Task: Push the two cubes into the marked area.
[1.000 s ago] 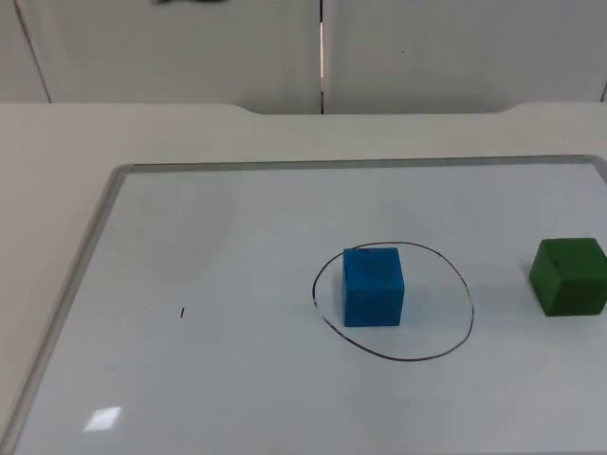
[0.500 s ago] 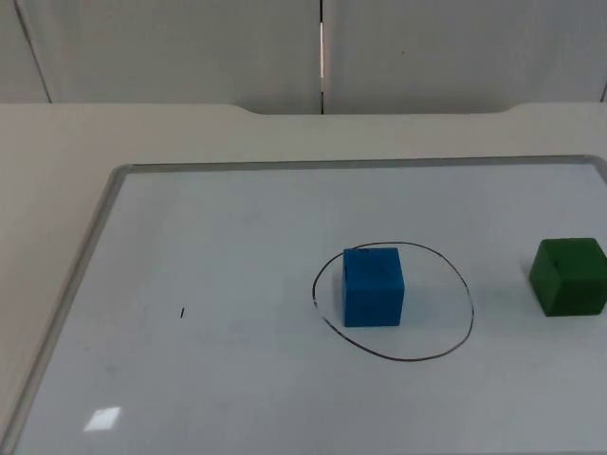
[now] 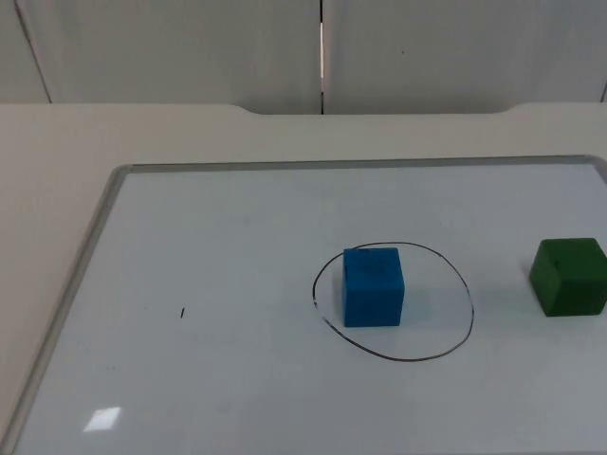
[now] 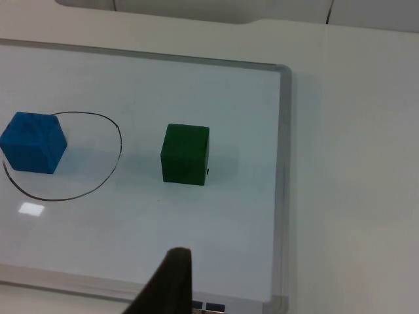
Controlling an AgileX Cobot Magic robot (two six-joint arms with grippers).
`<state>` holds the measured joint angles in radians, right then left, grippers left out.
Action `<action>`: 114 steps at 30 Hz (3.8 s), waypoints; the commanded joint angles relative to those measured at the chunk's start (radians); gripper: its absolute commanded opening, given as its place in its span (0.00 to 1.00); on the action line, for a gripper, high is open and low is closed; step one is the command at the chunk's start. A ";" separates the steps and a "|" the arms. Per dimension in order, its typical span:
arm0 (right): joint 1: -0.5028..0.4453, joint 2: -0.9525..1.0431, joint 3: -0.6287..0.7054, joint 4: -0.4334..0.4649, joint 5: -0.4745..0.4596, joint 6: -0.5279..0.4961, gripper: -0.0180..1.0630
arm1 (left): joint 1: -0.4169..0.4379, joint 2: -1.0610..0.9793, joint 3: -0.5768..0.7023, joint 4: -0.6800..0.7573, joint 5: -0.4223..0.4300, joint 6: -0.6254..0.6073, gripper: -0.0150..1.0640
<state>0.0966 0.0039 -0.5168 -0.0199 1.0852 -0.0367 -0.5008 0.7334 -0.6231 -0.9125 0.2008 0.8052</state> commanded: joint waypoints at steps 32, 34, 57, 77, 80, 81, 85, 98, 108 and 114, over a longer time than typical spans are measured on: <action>-0.006 -0.004 0.001 0.002 -0.008 -0.002 0.99 | 0.004 -0.733 0.024 0.880 0.804 -0.814 0.01; -0.006 -0.004 0.001 0.002 -0.008 -0.002 0.99 | 0.004 -0.733 0.024 0.900 0.851 -0.814 0.01; -0.006 -0.004 0.001 0.002 -0.008 -0.002 0.99 | 0.004 -0.733 0.125 0.907 0.880 -0.782 0.01; -0.006 -0.004 -0.002 0.000 -0.012 -0.002 0.95 | 0.004 -0.733 0.129 0.918 0.875 -0.787 0.01; -0.006 0.030 -0.004 0.000 -0.017 -0.002 0.92 | 0.004 -0.733 0.129 0.918 0.875 -0.787 0.01; -0.006 0.054 -0.010 0.000 -0.019 -0.002 0.90 | 0.004 -0.733 0.129 0.918 0.875 -0.787 0.01; -0.006 0.193 -0.047 -0.002 -0.042 0.004 0.86 | 0.004 -0.733 0.129 0.920 0.875 -0.788 0.01; -0.006 0.621 -0.145 -0.001 -0.208 0.075 0.30 | 0.004 -0.733 0.129 0.920 0.875 -0.788 0.01; -0.006 1.008 -0.292 -0.001 -0.316 0.089 0.02 | 0.004 -0.733 0.129 0.920 0.875 -0.788 0.01; -0.006 1.242 -0.387 0.003 -0.330 0.089 0.02 | 0.004 -0.733 0.129 0.920 0.875 -0.788 0.01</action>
<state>0.0966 1.1757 -0.8693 -0.0199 0.7617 0.0501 -0.5008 0.0041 -0.4993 0.0000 1.0872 0.0173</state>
